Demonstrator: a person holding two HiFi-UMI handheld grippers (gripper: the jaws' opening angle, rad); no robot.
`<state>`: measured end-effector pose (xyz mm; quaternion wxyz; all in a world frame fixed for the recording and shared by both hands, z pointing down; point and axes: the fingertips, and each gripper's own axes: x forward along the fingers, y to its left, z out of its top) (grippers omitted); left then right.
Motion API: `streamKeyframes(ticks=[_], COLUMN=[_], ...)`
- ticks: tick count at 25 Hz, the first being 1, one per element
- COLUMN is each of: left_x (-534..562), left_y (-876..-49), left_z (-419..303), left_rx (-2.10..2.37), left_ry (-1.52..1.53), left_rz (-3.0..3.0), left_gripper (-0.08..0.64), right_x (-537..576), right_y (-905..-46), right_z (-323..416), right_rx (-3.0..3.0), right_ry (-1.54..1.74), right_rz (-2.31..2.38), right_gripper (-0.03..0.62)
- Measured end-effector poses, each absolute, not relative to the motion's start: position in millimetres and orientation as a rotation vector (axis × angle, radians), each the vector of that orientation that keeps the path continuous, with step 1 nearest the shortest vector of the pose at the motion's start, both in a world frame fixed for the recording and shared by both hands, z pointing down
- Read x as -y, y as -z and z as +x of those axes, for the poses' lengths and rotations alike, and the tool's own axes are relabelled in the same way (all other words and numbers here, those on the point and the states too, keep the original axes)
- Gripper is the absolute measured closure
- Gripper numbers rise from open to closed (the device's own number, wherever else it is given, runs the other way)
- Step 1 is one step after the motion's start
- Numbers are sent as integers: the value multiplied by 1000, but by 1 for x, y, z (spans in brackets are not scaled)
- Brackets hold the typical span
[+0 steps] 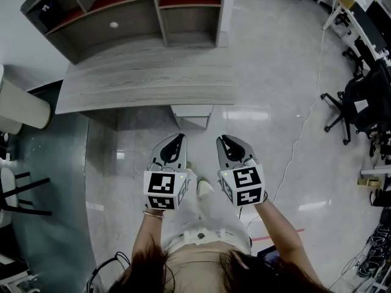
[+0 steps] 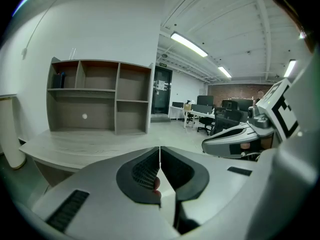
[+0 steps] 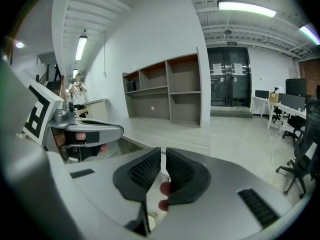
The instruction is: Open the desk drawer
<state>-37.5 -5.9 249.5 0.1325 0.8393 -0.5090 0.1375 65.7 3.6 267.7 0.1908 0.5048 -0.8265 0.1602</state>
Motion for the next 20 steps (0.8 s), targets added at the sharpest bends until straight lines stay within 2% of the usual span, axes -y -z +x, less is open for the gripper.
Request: streamKeyframes(ticks=[20], left_x=[67], left_y=[-306], left_z=[-72], left_rx=[1422], left_ry=[-469], left_rz=[2392], left_gripper=[545], right_x=[56], right_y=[-312], right_z=[46], right_rx=[2217], right_ry=[-520], right_rz=[1400], right_gripper=[565])
